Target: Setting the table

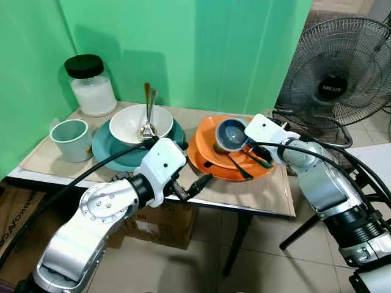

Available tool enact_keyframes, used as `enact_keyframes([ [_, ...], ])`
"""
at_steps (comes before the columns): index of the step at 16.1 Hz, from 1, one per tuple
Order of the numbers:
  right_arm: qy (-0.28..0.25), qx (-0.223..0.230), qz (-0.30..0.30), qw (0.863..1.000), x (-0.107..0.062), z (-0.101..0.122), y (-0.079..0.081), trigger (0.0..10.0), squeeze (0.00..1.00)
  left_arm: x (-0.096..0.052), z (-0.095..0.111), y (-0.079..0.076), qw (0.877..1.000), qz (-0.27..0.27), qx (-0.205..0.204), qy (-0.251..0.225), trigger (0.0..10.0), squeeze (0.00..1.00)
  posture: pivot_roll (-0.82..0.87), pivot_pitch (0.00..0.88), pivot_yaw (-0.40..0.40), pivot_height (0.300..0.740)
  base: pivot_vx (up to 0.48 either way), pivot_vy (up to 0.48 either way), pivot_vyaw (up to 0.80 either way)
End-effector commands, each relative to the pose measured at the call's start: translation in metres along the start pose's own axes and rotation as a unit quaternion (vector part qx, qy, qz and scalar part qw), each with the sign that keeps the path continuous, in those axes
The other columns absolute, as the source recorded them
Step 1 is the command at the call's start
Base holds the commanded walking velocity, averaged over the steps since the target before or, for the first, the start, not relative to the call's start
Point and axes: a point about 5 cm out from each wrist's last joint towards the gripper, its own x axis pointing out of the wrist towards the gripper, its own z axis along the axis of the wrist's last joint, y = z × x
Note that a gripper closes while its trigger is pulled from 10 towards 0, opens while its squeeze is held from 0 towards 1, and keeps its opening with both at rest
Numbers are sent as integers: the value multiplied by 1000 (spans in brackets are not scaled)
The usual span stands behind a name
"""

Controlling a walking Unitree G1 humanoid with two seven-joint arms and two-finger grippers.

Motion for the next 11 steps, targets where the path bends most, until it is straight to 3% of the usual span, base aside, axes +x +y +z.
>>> enact_keyframes([
  [1, -14, -10, 1, 1000, 0, 3, -2, 10000, 0, -1, 1, 4, 1000, 8, 5, 3, 10000, 0, -121, 0, -10, 740, 0, 0, 0],
  [11, -17, -35, 48, 998, -3, 0, 10, 10000, 0, -1, -1, -3, 1000, -12, 9, 8, 10000, 0, -121, 0, 0, 740, 0, 0, 0],
])
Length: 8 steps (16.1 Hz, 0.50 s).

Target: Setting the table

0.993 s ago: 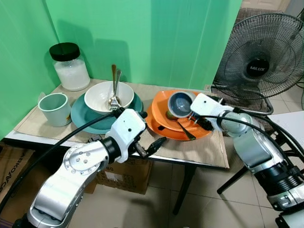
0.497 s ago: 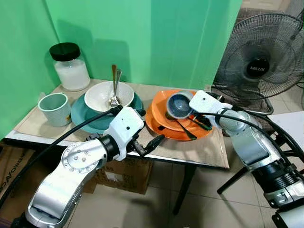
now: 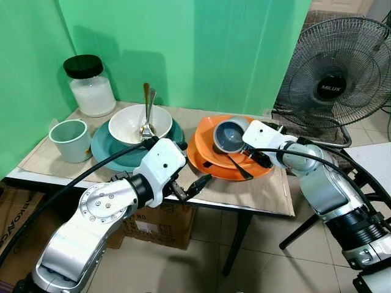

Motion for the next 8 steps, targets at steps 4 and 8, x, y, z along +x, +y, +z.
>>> enact_keyframes([
  [4, 8, -14, 11, 1000, 3, -1, 1, 10000, 0, 1, 0, -2, 1000, -12, 9, 4, 10000, 0, -124, 0, 3, 740, 0, 0, 0],
  [8, 24, -34, 23, 999, 7, 2, -1, 3961, 0, 1, 1, -1, 1000, -14, 13, 3, 10000, 0, -122, 0, 1, 740, 0, 0, 0],
])
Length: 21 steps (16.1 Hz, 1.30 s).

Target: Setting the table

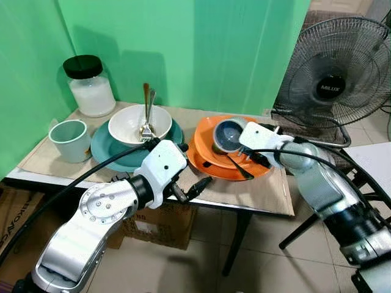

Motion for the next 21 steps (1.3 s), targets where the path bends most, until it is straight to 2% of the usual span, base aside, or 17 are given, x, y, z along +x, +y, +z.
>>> enact_keyframes([
  [1, 11, -12, 3, 1000, 2, 2, -3, 3765, 0, 1, 2, 1, 1000, -4, 10, -1, 10000, 0, -122, 0, 0, 740, 0, 0, 0],
  [5, 18, -21, 4, 1000, 5, 6, -7, 3804, 0, 2, 3, 1, 1000, -4, 12, -4, 10000, 0, -121, 0, -3, 740, 0, 0, 0],
  [8, 23, -18, 9, 1000, 7, 7, -6, 3020, 0, 3, 4, 1, 1000, -3, 12, -6, 10000, 0, -121, 0, -5, 740, 0, 0, 0],
  [10, 26, -17, 14, 999, 8, 5, -5, 3451, 0, 3, 4, 0, 1000, -3, 11, -7, 10000, 0, -120, 0, -6, 740, 0, 0, 0],
  [13, 29, -10, 18, 999, 9, 4, -4, 2941, 0, 2, 4, 1, 1000, -2, 10, -7, 10000, 0, -118, 0, -7, 740, 0, 0, 0],
  [17, 22, 6, 18, 1000, 8, 6, -5, 1333, 0, 2, 5, 2, 1000, -1, 12, -8, 10000, 0, -119, 0, -4, 740, 0, 0, 0],
  [18, 20, 8, 19, 1000, 8, 6, -5, 0, 0, 2, 5, 2, 1000, -1, 12, -8, 10000, 0, -119, 0, -3, 740, 0, 0, 0],
  [21, 14, 13, 20, 1000, 7, 7, -4, 0, 0, 2, 6, 2, 1000, -1, 12, -8, 10000, 0, -117, 0, -2, 740, 0, 0, 0],
])
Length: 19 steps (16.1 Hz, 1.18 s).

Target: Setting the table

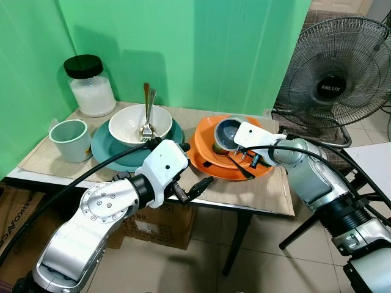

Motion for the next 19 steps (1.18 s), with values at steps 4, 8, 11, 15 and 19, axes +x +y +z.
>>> enact_keyframes([
  [4, -34, 31, -6, 999, -12, 8, -12, 0, 0, 0, 6, 4, 1000, 5, 9, -9, 10000, 0, -113, 0, -3, 740, 0, 0, 0],
  [8, -146, 213, 26, 966, -46, 24, -33, 0, 0, -2, 14, 6, 998, 21, -29, -43, 10000, 0, -114, 0, 0, 740, 0, 0, 0],
  [11, -202, 328, 46, 922, -58, 24, -36, 0, 0, -5, 22, 11, 993, 52, -65, -80, 10000, 0, -107, 0, -6, 740, 0, 0, 0],
  [15, -305, 397, 8, 866, -89, 30, -33, 7451, 0, -20, 15, 19, 977, 155, -119, -80, 10000, 0, -98, 0, -23, 740, 0, 0, 0],
  [19, -333, 413, -39, 847, -103, 34, -25, 10000, 0, -18, 11, 23, 968, 230, -93, -48, 10000, 0, -85, 11, -24, 740, 0, 0, 0],
])
